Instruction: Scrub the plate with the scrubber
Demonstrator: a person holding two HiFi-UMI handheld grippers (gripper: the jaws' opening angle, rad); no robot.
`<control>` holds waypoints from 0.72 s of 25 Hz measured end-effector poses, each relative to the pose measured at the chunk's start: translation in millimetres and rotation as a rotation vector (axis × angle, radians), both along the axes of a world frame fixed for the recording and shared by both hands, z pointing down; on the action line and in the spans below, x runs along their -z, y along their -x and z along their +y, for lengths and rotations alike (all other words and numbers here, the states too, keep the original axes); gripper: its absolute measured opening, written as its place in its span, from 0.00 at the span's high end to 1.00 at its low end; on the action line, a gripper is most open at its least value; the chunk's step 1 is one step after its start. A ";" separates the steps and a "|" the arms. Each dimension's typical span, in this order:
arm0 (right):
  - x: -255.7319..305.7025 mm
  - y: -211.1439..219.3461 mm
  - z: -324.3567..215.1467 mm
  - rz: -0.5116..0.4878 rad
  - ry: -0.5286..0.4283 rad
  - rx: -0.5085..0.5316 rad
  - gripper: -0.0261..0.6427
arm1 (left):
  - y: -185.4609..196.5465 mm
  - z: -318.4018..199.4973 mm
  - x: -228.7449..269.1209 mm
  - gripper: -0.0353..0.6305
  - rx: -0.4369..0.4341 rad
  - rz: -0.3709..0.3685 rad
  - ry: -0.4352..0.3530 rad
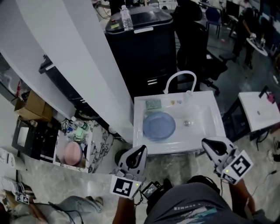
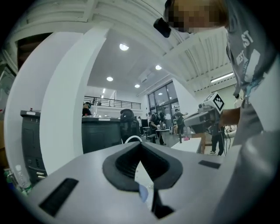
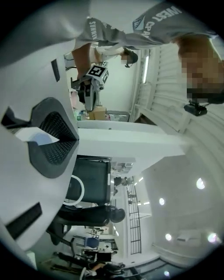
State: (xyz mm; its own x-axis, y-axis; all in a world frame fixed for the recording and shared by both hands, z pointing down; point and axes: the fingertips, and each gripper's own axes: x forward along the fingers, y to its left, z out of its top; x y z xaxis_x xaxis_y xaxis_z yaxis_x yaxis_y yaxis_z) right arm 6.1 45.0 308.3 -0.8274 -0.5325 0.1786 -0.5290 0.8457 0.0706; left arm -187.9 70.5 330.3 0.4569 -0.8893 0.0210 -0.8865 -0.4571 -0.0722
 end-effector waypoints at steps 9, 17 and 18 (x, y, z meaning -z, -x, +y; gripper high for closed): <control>38.2 -30.8 40.2 0.029 -0.136 0.011 0.92 | -59.3 26.5 6.5 0.94 -0.053 -0.032 0.013; 35.5 -111.4 72.0 0.046 -0.125 -0.013 0.92 | -144.0 53.1 20.4 0.94 -0.091 -0.071 -0.001; 34.3 -121.0 76.8 0.045 -0.120 -0.015 0.92 | -154.1 56.9 22.4 0.94 -0.096 -0.081 -0.011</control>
State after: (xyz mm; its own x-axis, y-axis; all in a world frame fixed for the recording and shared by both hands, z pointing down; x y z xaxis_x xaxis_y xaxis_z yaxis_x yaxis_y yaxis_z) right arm 127.1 121.9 274.1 -0.8116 -0.5646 0.1502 -0.5356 0.8217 0.1946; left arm -33.8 127.3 307.9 0.5373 -0.8418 0.0520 -0.8296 -0.5387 -0.1470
